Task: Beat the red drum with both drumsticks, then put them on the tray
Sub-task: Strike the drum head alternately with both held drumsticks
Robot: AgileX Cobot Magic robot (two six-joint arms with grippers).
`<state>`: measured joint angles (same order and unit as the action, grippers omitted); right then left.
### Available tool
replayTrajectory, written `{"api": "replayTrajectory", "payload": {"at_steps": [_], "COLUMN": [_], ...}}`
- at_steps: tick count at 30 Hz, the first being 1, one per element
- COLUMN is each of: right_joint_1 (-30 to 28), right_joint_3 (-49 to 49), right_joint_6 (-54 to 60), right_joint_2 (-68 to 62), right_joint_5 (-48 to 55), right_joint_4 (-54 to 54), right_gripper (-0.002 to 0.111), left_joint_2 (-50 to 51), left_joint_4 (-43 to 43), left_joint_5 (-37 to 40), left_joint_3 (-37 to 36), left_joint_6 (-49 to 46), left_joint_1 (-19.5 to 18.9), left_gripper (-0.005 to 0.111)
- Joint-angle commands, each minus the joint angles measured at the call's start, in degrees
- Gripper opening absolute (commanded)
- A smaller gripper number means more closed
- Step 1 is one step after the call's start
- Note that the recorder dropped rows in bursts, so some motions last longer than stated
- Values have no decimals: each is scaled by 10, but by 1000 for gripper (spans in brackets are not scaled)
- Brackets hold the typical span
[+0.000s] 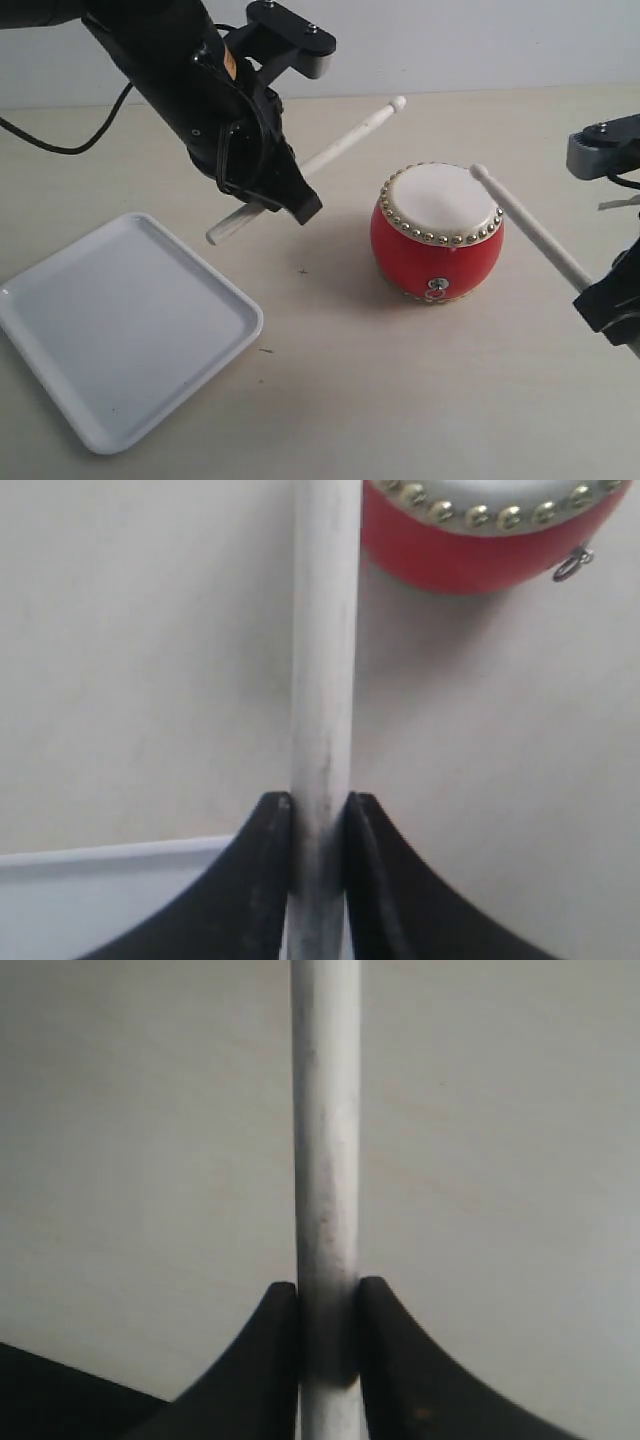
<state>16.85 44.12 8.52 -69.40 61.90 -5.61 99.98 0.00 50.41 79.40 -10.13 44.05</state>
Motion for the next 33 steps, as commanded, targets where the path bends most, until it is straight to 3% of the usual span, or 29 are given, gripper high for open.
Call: {"api": "replayTrajectory", "payload": {"at_steps": [1, 6, 8, 14, 21, 26, 33], "right_joint_1": [-5, -5, -5, -5, -5, -5, -5], "right_joint_3": [3, 71, 55, 93, 116, 81, 59], "right_joint_6": [20, 2, 2, 2, 4, 4, 14], "right_joint_2": [-14, -19, -53, -54, -22, -58, -124], "right_joint_5": [-7, 42, 76, 72, 81, 68, 70], "right_joint_4": [-30, -6, 2, -3, 0, 1, -4], "right_gripper": [0, 0, 0, 0, 0, 0, 0], "left_joint_2": [-4, -3, -3, 40, 107, 52, -50], "left_joint_4": [5, 22, 37, 41, 57, 71, 50], "left_joint_5": [-38, -40, -42, -23, 55, 96, 66], "left_joint_3": [-7, -7, -7, -7, 12, 54, 61], "left_joint_6": [7, 7, 7, -2, -17, 21, 30], "left_joint_1": [13, 11, 11, 28, 38, 8, -23], "left_gripper": [0, 0, 0, 0, 0, 0, 0]}}
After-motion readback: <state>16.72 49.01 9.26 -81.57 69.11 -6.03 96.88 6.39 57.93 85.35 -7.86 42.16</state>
